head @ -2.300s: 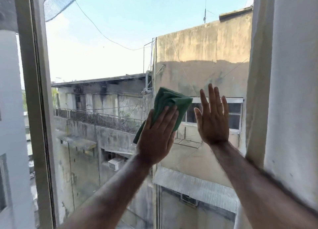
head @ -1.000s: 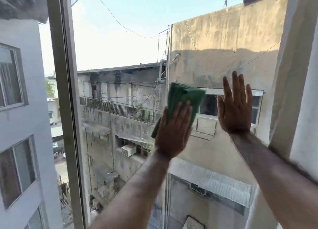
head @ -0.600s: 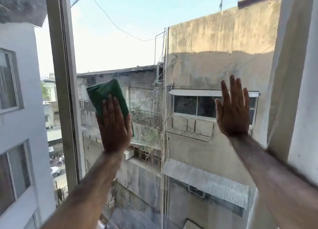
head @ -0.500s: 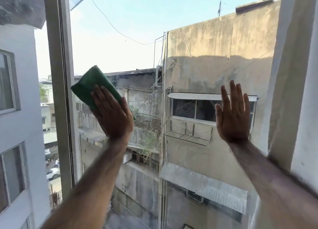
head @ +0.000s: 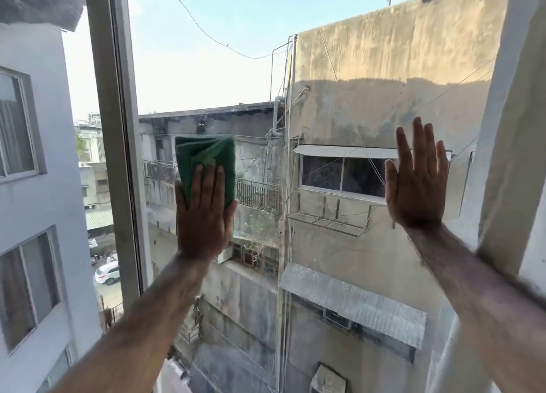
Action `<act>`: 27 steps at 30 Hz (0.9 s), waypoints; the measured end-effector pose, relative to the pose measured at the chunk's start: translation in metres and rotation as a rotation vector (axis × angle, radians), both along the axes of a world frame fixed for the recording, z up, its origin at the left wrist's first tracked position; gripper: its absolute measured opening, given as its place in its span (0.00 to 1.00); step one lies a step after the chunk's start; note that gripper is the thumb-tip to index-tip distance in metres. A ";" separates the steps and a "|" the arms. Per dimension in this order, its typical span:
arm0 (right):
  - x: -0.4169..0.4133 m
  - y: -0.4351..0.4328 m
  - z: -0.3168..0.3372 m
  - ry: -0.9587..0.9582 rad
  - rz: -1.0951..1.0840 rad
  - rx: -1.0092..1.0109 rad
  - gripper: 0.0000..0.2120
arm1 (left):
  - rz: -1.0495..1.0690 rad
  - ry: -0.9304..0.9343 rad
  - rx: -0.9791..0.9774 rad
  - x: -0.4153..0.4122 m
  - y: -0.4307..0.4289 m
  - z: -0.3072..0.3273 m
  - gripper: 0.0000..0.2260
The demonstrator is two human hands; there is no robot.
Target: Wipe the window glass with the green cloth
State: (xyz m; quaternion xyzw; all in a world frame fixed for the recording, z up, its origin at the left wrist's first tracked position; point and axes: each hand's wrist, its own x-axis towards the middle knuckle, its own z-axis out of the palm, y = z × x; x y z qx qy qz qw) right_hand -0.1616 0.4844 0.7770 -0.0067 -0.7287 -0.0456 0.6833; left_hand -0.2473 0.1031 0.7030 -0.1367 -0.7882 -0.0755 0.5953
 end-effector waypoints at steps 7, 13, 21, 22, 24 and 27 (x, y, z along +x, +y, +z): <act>-0.004 0.002 -0.001 0.020 -0.002 0.010 0.28 | -0.052 0.083 0.376 0.010 0.085 0.148 0.33; -0.002 0.004 0.000 0.021 0.008 0.014 0.28 | -0.140 0.141 -0.288 0.009 0.092 0.023 0.32; -0.001 0.001 0.001 0.029 0.007 0.019 0.28 | -0.037 0.026 -0.082 0.002 -0.002 0.022 0.32; 0.000 0.000 0.001 0.031 0.008 0.019 0.28 | -0.040 0.012 0.041 0.001 0.002 0.048 0.31; -0.001 0.000 0.002 0.038 0.007 0.018 0.28 | -0.038 0.010 0.288 0.001 0.022 0.105 0.30; -0.002 0.000 0.001 0.040 0.003 0.018 0.28 | -0.062 0.039 0.472 0.009 0.073 0.163 0.30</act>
